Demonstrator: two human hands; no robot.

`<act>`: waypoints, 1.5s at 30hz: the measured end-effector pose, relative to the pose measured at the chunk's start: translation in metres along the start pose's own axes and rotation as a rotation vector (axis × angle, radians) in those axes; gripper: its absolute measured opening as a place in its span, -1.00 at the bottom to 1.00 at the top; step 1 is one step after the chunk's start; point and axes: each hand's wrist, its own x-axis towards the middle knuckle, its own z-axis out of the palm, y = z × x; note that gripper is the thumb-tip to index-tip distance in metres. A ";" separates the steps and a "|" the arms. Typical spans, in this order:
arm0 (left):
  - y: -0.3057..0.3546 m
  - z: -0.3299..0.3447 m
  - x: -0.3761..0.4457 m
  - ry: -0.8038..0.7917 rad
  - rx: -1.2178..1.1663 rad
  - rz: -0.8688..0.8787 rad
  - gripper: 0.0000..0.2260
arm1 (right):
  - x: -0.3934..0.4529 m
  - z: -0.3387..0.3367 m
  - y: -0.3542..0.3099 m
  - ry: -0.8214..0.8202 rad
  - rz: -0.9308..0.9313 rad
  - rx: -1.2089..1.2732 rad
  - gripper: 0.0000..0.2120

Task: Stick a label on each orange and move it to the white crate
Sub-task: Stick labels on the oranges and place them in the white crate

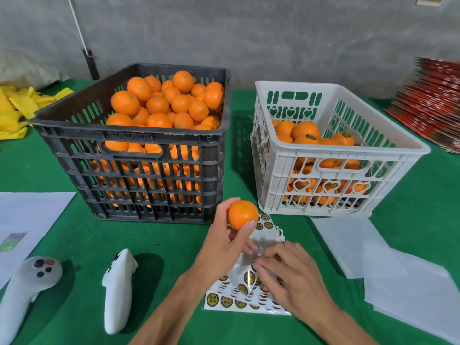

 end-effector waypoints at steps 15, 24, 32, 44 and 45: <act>-0.012 0.006 -0.004 -0.121 0.103 -0.118 -0.32 | 0.034 -0.013 -0.014 0.167 0.697 0.670 -0.88; 0.001 0.007 -0.007 -0.048 -0.096 -0.010 -0.35 | 0.054 -0.011 -0.013 0.185 0.812 0.688 -0.50; 0.052 0.021 0.007 0.053 -0.111 0.101 -0.57 | 0.082 -0.035 -0.011 0.052 1.141 1.642 -0.62; 0.189 0.098 0.136 -0.045 0.114 0.269 -0.78 | 0.157 -0.131 0.058 0.521 0.570 0.660 -0.70; 0.193 0.104 0.147 -0.078 0.168 0.238 -0.75 | 0.160 -0.135 0.069 0.533 0.584 0.579 -0.69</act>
